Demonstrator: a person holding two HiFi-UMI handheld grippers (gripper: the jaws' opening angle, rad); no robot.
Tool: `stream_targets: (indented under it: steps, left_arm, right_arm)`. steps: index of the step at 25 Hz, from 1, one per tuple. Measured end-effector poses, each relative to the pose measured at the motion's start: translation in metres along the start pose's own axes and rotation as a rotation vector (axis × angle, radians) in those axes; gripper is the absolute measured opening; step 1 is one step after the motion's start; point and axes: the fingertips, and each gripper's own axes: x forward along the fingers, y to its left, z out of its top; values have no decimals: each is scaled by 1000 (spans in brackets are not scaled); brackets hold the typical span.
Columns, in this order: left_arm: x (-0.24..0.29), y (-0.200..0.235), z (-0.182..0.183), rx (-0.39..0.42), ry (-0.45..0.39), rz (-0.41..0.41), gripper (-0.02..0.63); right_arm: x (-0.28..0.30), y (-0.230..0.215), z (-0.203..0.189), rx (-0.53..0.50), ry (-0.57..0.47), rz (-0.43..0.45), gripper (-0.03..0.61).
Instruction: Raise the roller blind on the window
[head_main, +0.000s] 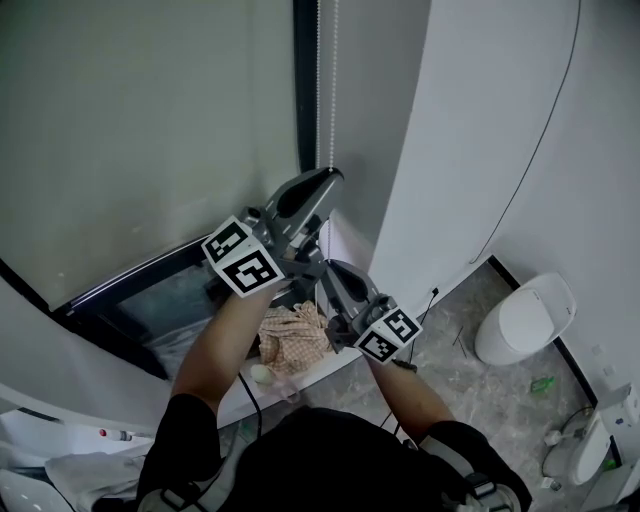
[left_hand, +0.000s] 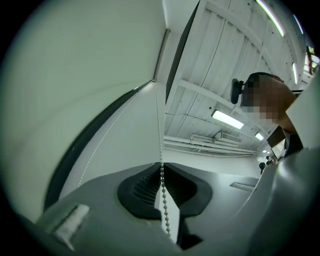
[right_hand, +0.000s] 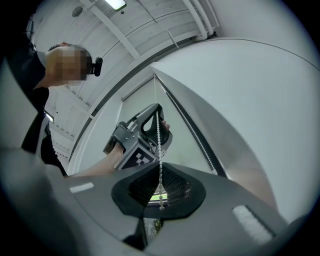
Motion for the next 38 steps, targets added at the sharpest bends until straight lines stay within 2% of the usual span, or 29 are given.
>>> stream_targets:
  steps: [5,8,11,13,17,20,22,24,25,28,31,35,38]
  left_arm:
    - [-5,-7,7,-42,-67,-34,14]
    - [-19,-5,3,-52,-96,-33,12]
    - [-39,4,-31,-34,-32,-3,12]
    - [-61,11,-62,-93,-2,32,12]
    - [-112,14,-141,-212,98,132,12]
    - [-134,11,-166,-273,103,173,14]
    - [-136,14,-162,-273,93,193,12]
    - [-136,21,-158,-234,113,215,12]
    - [-138,24,-156,-215,121,227,14]
    - [-147,36,-150,-186,116,272,14]
    - [-152,40,-147,-185,101,290,14]
    - [-151,36,-148,-184,101,283,14]
    - [-151,34,-149,-183,108,279,15]
  right_arm:
    - [-2,2,-1,-10,8,11,17]
    - [-8,3,-16,-14,41,6,17]
    - [-25,-6,-52,22,113,-35,17]
    - [-43,-16,-85,60,182,-77,17]
    - [-98,-28,-162,132,385,-159,17]
    - [-120,-27,-185,167,459,-169,18]
    - [-116,-25,-177,138,462,-140,25]
    - [-105,-21,-159,72,450,-87,121]
    - [-99,-19,-147,27,439,-59,135]
    - [-72,-10,-97,-142,376,8,141]
    - [-32,1,-31,-242,245,53,135]
    - [22,12,44,-223,70,74,127]
    - [58,18,80,-211,1,92,127]
